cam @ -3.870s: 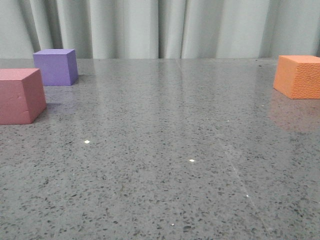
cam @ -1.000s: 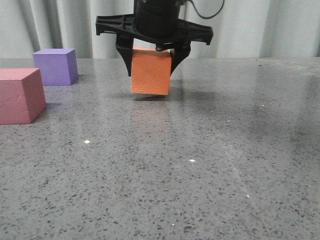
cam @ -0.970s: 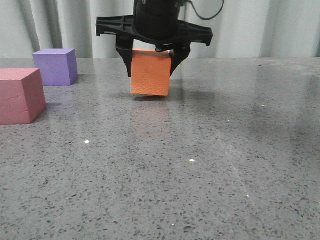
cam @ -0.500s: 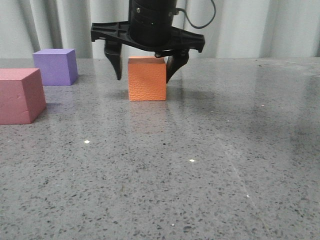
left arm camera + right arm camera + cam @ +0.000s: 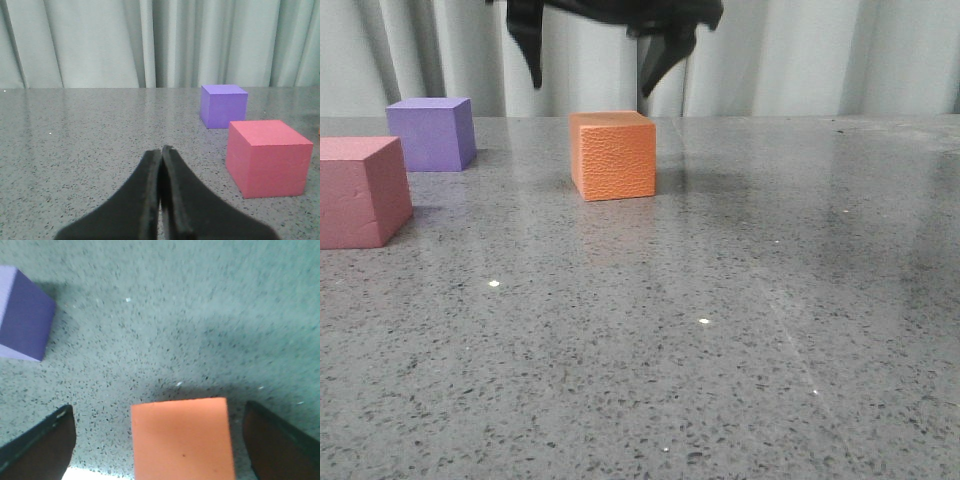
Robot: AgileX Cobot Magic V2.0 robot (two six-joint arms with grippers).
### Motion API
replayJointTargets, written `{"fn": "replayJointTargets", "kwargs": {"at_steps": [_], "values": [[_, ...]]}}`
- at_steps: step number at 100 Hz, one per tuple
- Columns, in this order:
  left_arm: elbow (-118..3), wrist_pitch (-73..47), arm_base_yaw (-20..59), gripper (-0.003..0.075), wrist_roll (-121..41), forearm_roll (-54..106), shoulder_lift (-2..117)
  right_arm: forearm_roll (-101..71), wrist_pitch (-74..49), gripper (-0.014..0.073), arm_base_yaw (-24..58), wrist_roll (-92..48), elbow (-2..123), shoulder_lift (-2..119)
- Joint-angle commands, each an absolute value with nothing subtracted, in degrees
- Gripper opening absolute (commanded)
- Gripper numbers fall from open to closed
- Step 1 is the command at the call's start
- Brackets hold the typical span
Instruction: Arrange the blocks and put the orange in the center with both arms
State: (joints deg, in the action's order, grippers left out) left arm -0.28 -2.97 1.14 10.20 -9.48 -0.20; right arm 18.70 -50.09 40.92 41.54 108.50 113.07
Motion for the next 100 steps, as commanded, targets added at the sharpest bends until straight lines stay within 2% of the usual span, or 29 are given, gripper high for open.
{"fn": "replayJointTargets", "kwargs": {"at_steps": [1,19,33,82,100], "values": [[2.88,1.82,1.69,-0.0012,10.29,-9.02,-2.09,21.33,-48.69,0.0663,39.84,38.94,110.62,107.0],[2.88,1.82,1.69,-0.0012,10.29,-9.02,-2.09,23.64,-51.29,0.0663,37.86,34.99,110.22,101.58],[2.88,1.82,1.69,-0.0012,10.29,-9.02,-2.09,27.33,-52.54,0.0663,35.61,33.93,105.27,95.36],[2.88,1.82,1.69,-0.0012,10.29,-9.02,-2.09,29.55,-47.57,0.0663,23.74,33.93,64.7,61.95],[2.88,1.82,1.69,-0.0012,10.29,-9.02,-2.09,30.23,-47.57,0.0663,22.69,33.93,53.14,52.21]]}}
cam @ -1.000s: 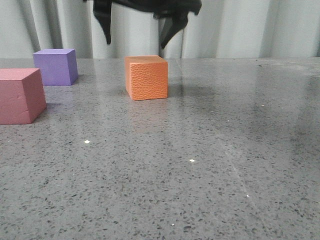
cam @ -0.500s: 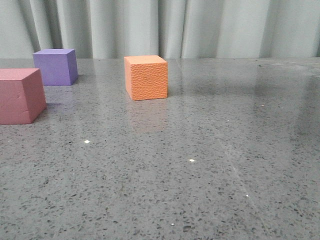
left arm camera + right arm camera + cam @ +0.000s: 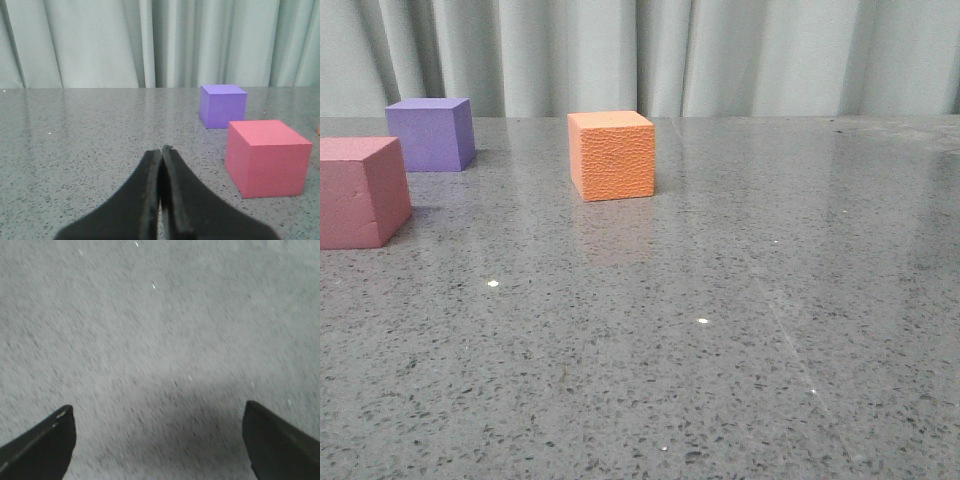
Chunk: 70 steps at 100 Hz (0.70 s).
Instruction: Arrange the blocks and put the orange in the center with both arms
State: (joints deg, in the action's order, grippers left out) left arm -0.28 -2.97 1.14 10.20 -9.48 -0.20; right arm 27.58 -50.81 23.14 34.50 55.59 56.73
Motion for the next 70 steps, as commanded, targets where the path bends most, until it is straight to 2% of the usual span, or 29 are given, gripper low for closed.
{"fn": "replayJointTargets", "kwargs": {"at_steps": [1,27,36,41,46,62,70], "values": [[2.88,1.82,1.69,-0.0012,10.29,-9.02,-2.09,30.23,-47.57,0.0663,22.69,33.93,52.78,51.56],[2.88,1.82,1.69,-0.0012,10.29,-9.02,-2.09,30.23,-51.23,0.066,22.69,33.98,42.61,41.72],[2.88,1.82,1.69,-0.0012,10.29,-9.02,-2.09,30.29,-51.81,0.061,22.69,33.98,40.04,38.16],[2.88,1.82,1.69,-0.0012,10.29,-9.02,-2.09,30.41,-51.6,0.0545,22.69,33.98,38.66,36.35],[2.88,1.82,1.69,-0.0012,10.29,-9.02,-2.09,30.41,-51.46,0.0442,22.69,33.98,37.98,34.78],[2.88,1.82,1.69,-0.0012,10.29,-9.02,-2.09,30.45,-51.39,-0.0057,22.69,33.98,37.61,31.58],[2.88,1.82,1.69,-0.0012,10.29,-9.02,-2.09,30.47,-51.25,-0.0067,22.69,33.98,37.61,31.22]]}}
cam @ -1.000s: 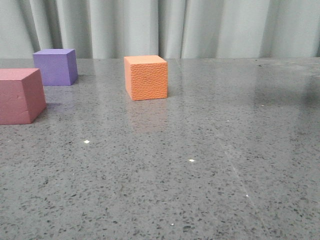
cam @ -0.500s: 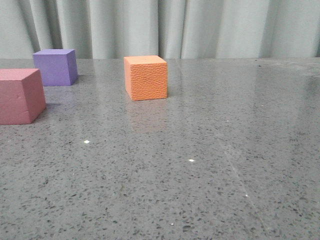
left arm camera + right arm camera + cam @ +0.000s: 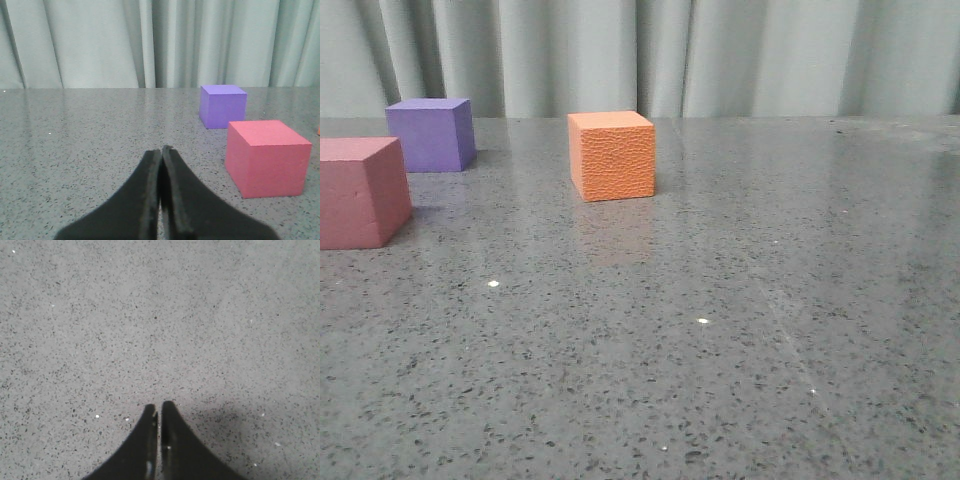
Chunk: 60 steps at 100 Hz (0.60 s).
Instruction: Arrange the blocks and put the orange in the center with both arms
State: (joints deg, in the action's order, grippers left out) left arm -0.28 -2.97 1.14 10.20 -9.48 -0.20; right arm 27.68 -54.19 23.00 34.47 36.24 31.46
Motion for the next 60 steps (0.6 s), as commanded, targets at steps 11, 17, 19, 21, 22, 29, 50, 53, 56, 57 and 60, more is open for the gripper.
{"fn": "replayJointTargets", "kwargs": {"at_steps": [11,17,19,21,22,29,50,53,56,57,60], "values": [[2.88,1.82,1.69,-0.0012,10.29,-9.02,-2.09,30.47,-51.82,-0.0067,22.69,33.98,37.61,31.22],[2.88,1.82,1.69,-0.0012,10.29,-9.02,-2.09,30.47,-51.94,-0.0067,22.69,33.98,37.61,31.22],[2.88,1.82,1.69,-0.0012,10.29,-9.02,-2.09,30.47,-51.94,-0.0067,22.69,33.98,37.61,31.22],[2.88,1.82,1.69,-0.0012,10.29,-9.02,-2.09,30.47,-51.94,-0.0067,22.69,33.98,37.61,31.22],[2.88,1.82,1.69,-0.0012,10.29,-9.02,-2.09,30.47,-51.94,-0.0067,22.69,33.98,37.61,31.22],[2.88,1.82,1.69,-0.0012,10.29,-9.02,-2.09,30.47,-51.94,-0.0067,22.69,33.98,37.61,31.22],[2.88,1.82,1.69,-0.0012,10.29,-9.02,-2.09,30.47,-51.71,-0.0067,22.69,33.98,37.61,31.22],[2.88,1.82,1.69,-0.0012,10.29,-9.02,-2.09,30.71,-51.65,-0.0067,22.69,33.98,37.47,31.22],[2.88,1.82,1.69,-0.0012,10.29,-9.02,-2.09,31.18,-51.54,-0.0067,22.69,33.98,37.42,31.22],[2.88,1.82,1.69,-0.0012,10.29,-9.02,-2.09,31.19,-51.47,-0.0067,22.69,33.98,37.41,31.22],[2.88,1.82,1.69,-0.0012,10.29,-9.02,-2.09,31.23,-50.76,-0.0067,22.69,33.98,37.3,31.06]]}}
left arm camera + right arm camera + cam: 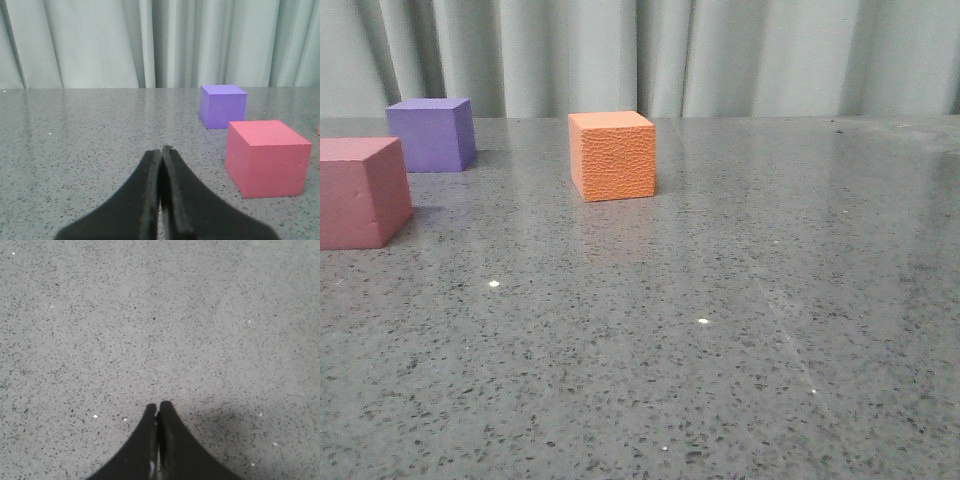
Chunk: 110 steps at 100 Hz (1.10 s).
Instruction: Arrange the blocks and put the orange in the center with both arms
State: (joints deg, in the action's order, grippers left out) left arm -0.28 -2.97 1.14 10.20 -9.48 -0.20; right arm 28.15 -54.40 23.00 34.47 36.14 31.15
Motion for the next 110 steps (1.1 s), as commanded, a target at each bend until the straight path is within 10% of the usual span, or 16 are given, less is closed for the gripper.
{"fn": "replayJointTargets", "kwargs": {"at_steps": [1,110], "values": [[2.88,1.82,1.69,-0.0012,10.29,-9.02,-2.09,31.23,-50.31,-0.0067,22.69,33.98,37.24,30.97],[2.88,1.82,1.69,-0.0012,10.29,-9.02,-2.09,-1.27,-5.23,-0.0067,-0.44,3.72,-0.86,-2.07]]}}
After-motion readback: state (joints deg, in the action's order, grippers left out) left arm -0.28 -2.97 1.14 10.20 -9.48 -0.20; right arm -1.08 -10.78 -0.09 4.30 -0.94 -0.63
